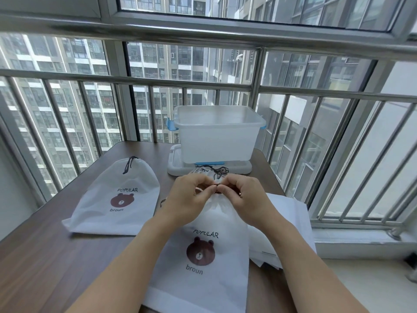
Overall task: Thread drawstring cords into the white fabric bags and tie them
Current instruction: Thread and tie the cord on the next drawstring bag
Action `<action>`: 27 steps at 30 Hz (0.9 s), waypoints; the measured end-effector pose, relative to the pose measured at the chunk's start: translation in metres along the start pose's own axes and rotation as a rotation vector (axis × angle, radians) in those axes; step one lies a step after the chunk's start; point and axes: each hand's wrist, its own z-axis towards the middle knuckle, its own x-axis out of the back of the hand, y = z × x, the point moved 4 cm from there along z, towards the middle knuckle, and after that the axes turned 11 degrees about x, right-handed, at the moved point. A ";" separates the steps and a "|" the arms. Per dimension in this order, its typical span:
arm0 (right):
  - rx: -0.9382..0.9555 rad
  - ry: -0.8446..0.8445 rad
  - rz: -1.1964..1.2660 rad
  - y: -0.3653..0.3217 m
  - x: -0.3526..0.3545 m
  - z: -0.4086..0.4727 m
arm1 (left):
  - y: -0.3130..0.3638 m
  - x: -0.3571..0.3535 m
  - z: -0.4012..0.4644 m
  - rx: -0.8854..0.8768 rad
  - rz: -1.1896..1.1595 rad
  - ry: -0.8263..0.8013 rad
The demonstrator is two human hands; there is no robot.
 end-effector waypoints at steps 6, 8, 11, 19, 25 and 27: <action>0.035 0.039 -0.028 0.001 0.001 0.001 | -0.012 -0.004 0.004 0.307 -0.351 -0.223; 0.018 0.066 0.058 0.001 0.002 0.002 | -0.015 -0.004 0.003 0.374 -0.515 -0.300; -0.005 0.074 0.191 0.002 0.002 0.002 | -0.016 -0.006 0.001 0.454 -0.687 -0.409; 0.006 0.059 0.186 0.003 0.002 0.001 | -0.016 -0.012 -0.007 0.607 -0.853 -0.475; -0.020 0.038 0.305 0.005 0.001 0.001 | -0.020 -0.012 -0.005 0.581 -0.807 -0.494; -0.024 0.066 0.326 0.005 0.001 0.001 | -0.018 -0.013 -0.004 0.518 -0.761 -0.447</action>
